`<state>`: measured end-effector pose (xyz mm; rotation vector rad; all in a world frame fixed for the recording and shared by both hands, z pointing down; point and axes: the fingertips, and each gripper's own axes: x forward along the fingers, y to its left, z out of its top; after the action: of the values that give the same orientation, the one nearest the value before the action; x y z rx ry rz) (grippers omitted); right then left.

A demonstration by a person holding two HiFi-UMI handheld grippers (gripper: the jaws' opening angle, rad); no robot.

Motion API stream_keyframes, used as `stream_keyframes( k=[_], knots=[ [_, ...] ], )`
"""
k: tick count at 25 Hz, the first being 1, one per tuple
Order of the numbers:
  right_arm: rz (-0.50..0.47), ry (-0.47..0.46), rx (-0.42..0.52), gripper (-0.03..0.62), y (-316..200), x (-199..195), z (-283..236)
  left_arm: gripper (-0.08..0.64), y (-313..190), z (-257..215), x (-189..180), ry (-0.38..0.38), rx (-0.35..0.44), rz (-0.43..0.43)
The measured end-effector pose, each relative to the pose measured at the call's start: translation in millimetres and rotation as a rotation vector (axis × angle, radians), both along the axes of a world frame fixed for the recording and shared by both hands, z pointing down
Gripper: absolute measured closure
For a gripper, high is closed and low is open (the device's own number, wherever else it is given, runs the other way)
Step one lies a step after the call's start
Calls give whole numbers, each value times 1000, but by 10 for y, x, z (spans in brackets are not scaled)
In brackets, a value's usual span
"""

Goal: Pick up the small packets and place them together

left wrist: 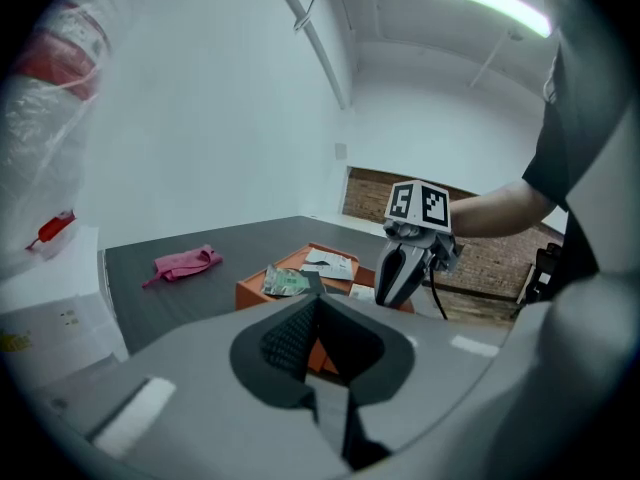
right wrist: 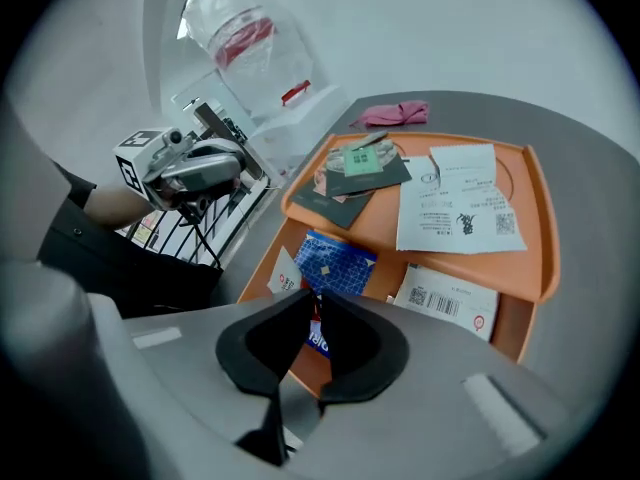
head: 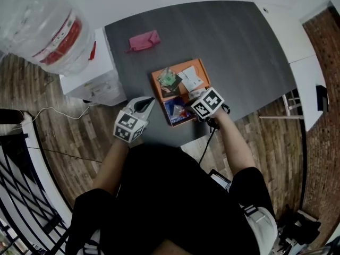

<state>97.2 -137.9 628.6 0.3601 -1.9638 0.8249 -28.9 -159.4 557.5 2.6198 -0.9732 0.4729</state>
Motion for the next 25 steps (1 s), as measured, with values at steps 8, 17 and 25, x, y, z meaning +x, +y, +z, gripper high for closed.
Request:
stream_keyframes(
  k=[8, 17, 25],
  knots=[
    [17, -62, 101, 560, -160, 10, -435, 560, -62, -107, 122, 8, 36, 24],
    [298, -168, 201, 561, -785, 121, -722, 560, -54, -141, 51, 0, 44, 10],
    [540, -226, 184, 561, -1173, 143, -616, 560, -49, -107, -67, -12, 32, -15]
  ],
)
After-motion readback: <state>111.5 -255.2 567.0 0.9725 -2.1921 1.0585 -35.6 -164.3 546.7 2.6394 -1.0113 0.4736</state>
